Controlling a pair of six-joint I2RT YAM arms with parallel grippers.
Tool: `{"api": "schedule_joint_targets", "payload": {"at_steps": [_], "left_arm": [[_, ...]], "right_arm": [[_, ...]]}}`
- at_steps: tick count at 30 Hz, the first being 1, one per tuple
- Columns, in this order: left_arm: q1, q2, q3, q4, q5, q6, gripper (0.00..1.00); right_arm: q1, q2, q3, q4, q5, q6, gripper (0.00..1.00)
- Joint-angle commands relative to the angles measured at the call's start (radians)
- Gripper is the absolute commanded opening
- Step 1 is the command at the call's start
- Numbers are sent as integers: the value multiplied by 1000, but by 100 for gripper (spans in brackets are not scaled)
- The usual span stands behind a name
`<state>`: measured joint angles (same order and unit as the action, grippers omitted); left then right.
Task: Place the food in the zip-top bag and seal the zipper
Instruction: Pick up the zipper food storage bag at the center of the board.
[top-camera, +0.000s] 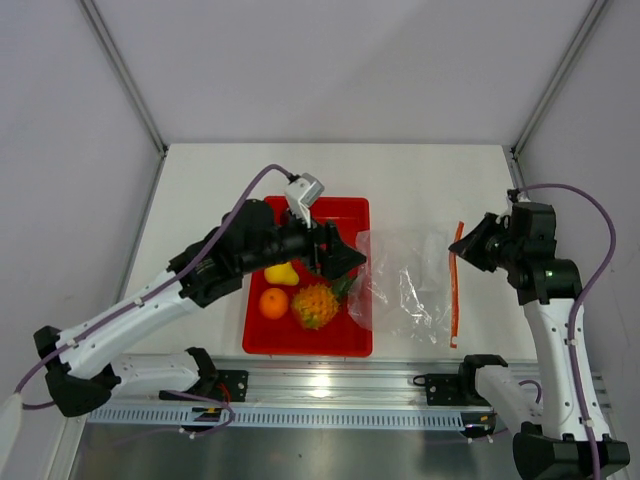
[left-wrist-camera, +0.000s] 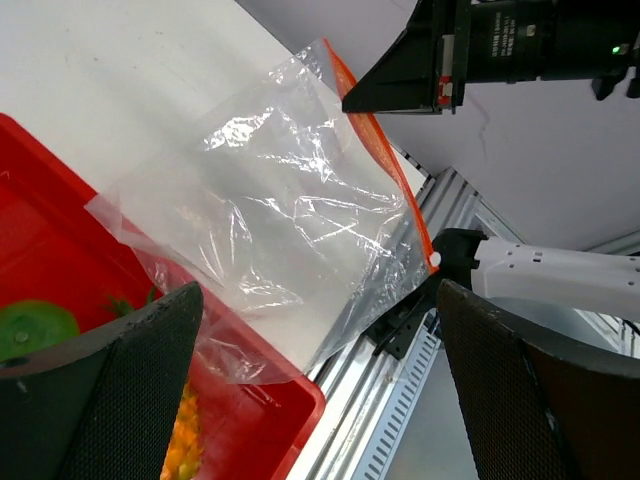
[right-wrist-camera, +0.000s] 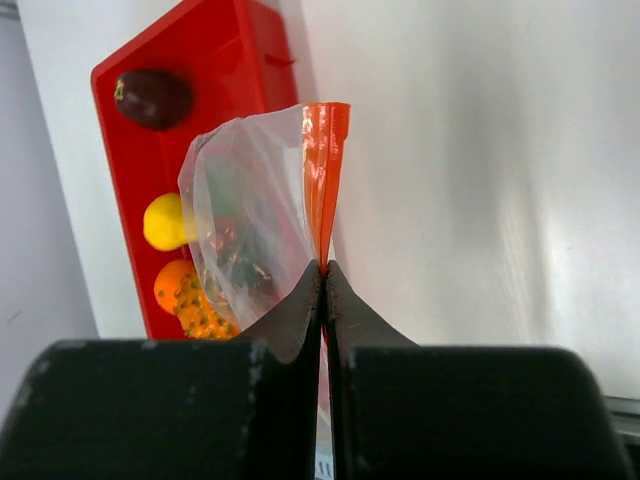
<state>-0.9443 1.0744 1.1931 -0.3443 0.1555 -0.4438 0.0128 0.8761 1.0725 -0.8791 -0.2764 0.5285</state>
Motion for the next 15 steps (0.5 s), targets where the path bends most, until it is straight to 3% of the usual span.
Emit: {"api": "schedule_joint_targets", "payload": {"at_steps": [1,12,15], "left_arm": [[-73,82,66,8,-89,28,99],[-192,366,218,123,15,-108,99],[-234,429,293,87,-23,-105,99]], "right_arm": [[-4,4,110,-98,146,-38,0],[-4,38,288,-215,295,-67,0],[-4,52,316,-236,331,-81,0]]}}
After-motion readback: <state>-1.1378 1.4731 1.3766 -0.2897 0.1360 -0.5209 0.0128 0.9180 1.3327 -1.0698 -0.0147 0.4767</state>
